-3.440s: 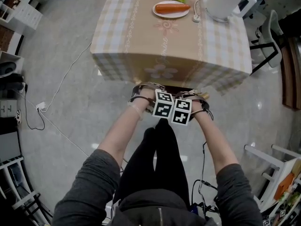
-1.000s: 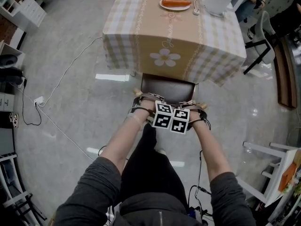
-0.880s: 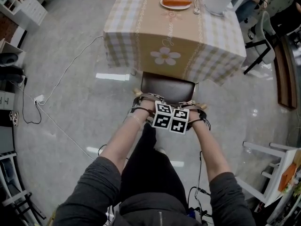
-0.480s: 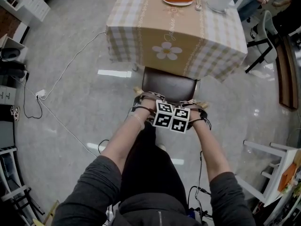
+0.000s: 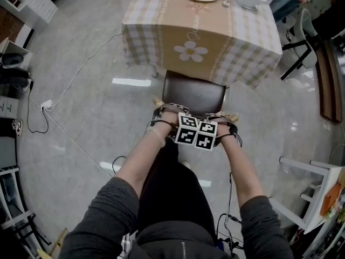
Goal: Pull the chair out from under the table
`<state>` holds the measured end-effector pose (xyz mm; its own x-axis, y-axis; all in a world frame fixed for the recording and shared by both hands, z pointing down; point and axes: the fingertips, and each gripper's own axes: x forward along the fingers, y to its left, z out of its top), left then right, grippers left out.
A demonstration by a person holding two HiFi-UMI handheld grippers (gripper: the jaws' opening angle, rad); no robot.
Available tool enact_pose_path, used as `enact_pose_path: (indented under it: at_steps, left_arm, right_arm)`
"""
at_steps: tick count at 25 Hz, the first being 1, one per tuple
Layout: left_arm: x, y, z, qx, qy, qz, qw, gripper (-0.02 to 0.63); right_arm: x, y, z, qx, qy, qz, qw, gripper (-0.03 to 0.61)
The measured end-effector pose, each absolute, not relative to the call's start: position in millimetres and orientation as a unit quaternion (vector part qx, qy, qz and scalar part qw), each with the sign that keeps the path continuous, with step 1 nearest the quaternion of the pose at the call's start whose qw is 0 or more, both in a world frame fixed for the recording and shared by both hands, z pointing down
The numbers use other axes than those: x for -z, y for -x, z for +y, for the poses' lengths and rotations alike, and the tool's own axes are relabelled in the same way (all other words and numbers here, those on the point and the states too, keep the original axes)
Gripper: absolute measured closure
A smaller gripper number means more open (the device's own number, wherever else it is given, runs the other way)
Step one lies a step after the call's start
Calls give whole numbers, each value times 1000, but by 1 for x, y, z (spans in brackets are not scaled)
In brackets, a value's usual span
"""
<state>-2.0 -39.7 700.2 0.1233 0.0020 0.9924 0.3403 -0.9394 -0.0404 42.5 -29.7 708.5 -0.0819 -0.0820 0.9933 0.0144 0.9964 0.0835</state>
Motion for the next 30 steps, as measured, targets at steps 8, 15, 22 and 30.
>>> enact_pose_path:
  at_steps: [8,15,22,30]
  left_arm:
    - [-701,2,-21,653,737,-114,131,449]
    - [-701,1,-4,652,738,-111,132,449]
    - [-702,0,15,654,736,-114,132,449]
    - [-703,-2,39,655,735,-114,131,449]
  right_arm:
    - [-710,-43,-11,37,-20,-735,677,443]
    - [-709,-43,5,39,-20,-735,677,443]
    - [-710,-44,25,40,-18,-737,675,443]
    - [-710,-46,48,42,-18,-737,674,443]
